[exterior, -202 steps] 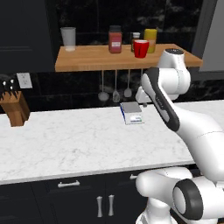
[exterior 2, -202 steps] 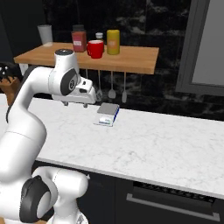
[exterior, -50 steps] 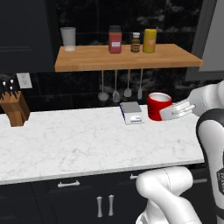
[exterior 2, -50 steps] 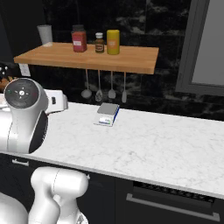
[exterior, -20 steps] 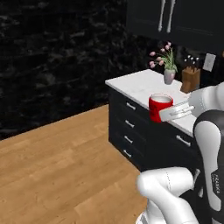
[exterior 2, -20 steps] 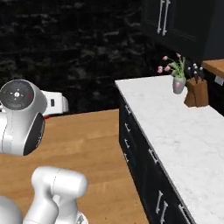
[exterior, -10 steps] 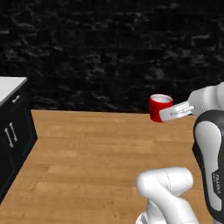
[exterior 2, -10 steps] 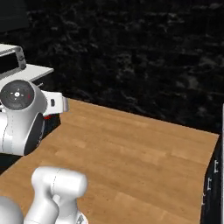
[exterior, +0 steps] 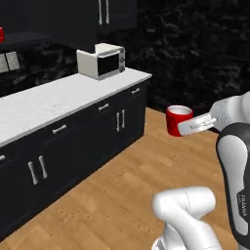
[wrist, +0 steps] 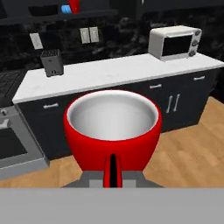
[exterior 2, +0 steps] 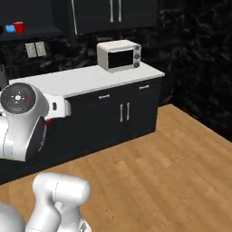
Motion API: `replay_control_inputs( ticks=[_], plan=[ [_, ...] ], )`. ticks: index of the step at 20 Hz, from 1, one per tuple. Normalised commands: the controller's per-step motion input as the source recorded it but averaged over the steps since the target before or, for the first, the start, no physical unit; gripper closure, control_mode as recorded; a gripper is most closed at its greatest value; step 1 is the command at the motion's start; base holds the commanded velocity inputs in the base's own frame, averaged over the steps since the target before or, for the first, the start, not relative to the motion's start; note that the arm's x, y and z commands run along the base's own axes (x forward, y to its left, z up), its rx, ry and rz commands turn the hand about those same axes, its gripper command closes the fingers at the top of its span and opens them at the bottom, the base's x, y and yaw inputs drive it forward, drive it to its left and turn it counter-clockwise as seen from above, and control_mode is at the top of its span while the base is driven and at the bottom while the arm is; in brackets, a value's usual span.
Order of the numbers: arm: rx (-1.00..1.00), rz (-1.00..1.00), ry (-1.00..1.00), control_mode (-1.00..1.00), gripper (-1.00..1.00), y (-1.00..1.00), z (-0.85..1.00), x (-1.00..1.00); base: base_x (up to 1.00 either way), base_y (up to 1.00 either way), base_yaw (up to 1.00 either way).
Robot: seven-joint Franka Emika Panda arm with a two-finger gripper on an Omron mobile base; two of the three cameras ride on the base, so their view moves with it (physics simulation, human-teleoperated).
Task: Gather all objects into one cabinet and sort the glasses and bowls to opposite sides.
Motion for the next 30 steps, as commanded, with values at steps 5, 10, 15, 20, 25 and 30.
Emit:
replay_control_inputs(
  ticks=[5, 10, 15, 20, 25, 30],
  plan=[
    [0.0, 0.0, 0.0, 1.0, 1.0, 0.0, 0.0, 0.0, 0.33, 0.3, 0.78],
    [0.0, 0.0, 0.0, 1.0, 1.0, 0.0, 0.0, 0.0, 0.99, 0.62, 0.41],
    [0.0, 0.0, 0.0, 1.0, 1.0, 0.0, 0.0, 0.0, 1.0, 0.06, 0.05],
    [0.0, 0.0, 0.0, 1.0, 1.0, 0.0, 0.0, 0.0, 0.99, -0.02, 0.06],
    [0.0, 0.0, 0.0, 1.0, 1.0, 0.0, 0.0, 0.0, 0.77, -0.28, 0.22],
    [0.0, 0.0, 0.0, 1.0, 1.0, 0.0, 0.0, 0.0, 0.59, -0.29, 0.19]
  ],
)
